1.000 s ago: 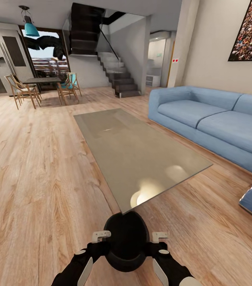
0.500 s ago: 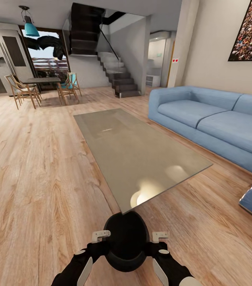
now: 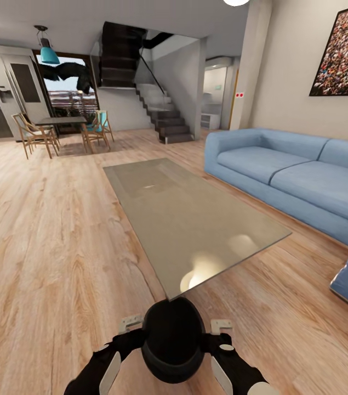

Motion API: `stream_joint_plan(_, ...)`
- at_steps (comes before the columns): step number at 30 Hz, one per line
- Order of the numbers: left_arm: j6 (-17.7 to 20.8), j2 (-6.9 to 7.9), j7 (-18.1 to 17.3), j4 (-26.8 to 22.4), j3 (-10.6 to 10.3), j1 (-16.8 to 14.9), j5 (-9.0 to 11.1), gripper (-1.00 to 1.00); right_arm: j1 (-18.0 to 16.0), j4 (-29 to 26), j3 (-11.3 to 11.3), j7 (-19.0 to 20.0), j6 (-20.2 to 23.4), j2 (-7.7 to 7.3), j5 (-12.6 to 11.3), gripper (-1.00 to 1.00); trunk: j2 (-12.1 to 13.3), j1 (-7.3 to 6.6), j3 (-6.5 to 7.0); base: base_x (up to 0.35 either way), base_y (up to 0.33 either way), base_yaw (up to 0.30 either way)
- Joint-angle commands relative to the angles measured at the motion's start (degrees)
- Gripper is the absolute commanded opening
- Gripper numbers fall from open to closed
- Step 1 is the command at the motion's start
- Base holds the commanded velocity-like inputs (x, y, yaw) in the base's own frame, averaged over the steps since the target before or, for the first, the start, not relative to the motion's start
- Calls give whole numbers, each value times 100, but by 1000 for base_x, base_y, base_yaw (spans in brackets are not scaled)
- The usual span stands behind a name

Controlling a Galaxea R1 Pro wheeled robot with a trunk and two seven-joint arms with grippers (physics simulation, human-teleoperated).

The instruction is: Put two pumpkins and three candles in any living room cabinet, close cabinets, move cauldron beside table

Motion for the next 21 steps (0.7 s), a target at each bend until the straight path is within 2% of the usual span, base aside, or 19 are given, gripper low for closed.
stream_joint_plan(1, 49, -6, -36, -11, 44, -1, 50, 100, -1, -8, 36, -45, 29, 0, -24, 100, 0, -4, 18, 0, 0, 0)
stream_joint_plan(6, 50, 0, -26, -11, 51, -1, 53, 100, 2, -44, 36, -45, 29, 0, -18, 100, 6, -16, 128, 0, 0, 0)
stream_joint_plan(15, 57, 46, 8, -11, 80, -1, 54, 100, 1, -175, 27, -57, 48, -123, -43, 100, 18, -40, 328, 0, 0, 0)
stream_joint_plan(17, 57, 56, 8, -11, 138, -1, 56, 100, 0, -176, 27, -58, 47, -129, -45, 100, 21, -45, 372, 0, 0, 0)
stream_joint_plan(21, 57, 108, 4, -11, 479, -1, 67, 100, 0, -182, 21, -61, 48, -136, -48, 100, 140, -112, 448, 0, 0, 0)
